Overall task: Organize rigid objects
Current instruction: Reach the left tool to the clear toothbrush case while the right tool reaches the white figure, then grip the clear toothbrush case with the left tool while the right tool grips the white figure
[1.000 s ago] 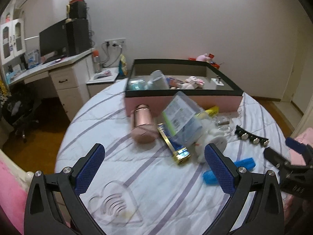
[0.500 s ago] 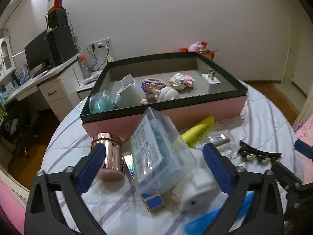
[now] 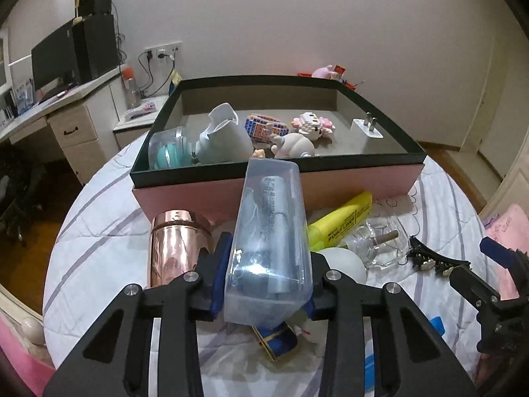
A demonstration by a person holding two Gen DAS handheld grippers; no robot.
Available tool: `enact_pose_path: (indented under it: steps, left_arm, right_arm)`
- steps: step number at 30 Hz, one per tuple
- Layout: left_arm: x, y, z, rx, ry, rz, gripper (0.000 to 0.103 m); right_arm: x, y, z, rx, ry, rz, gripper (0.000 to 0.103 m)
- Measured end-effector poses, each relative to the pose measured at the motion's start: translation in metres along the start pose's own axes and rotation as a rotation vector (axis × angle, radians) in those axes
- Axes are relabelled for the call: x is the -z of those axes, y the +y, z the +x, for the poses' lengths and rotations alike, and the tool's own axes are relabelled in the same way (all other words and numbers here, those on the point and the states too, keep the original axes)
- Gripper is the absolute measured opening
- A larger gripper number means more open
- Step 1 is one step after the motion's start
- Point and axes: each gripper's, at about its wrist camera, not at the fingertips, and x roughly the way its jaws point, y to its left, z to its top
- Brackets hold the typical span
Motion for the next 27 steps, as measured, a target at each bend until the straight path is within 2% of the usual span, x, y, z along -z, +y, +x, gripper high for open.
enact_pose_path:
  steps: [9, 18, 25, 27]
  left_arm:
    - [0.005, 0.012, -0.041, -0.001, -0.079, -0.002, 0.035]
    - [0.036, 0.031, -0.071, -0.022, -0.066, -0.014, 0.034]
    - [0.046, 0.045, -0.081, -0.016, -0.071, -0.022, 0.033]
    - [0.048, 0.048, -0.082, -0.007, -0.073, -0.027, 0.033]
  right_arm:
    - [-0.006, 0.019, -0.007, -0.009, -0.017, -0.043, 0.103]
    - [-0.007, 0.073, -0.004, -0.046, 0.000, -0.129, 0.103]
    - [-0.009, 0.114, 0.012, -0.053, 0.039, -0.187, 0.103]
    - [-0.009, 0.119, 0.022, -0.064, 0.070, -0.181, 0.099]
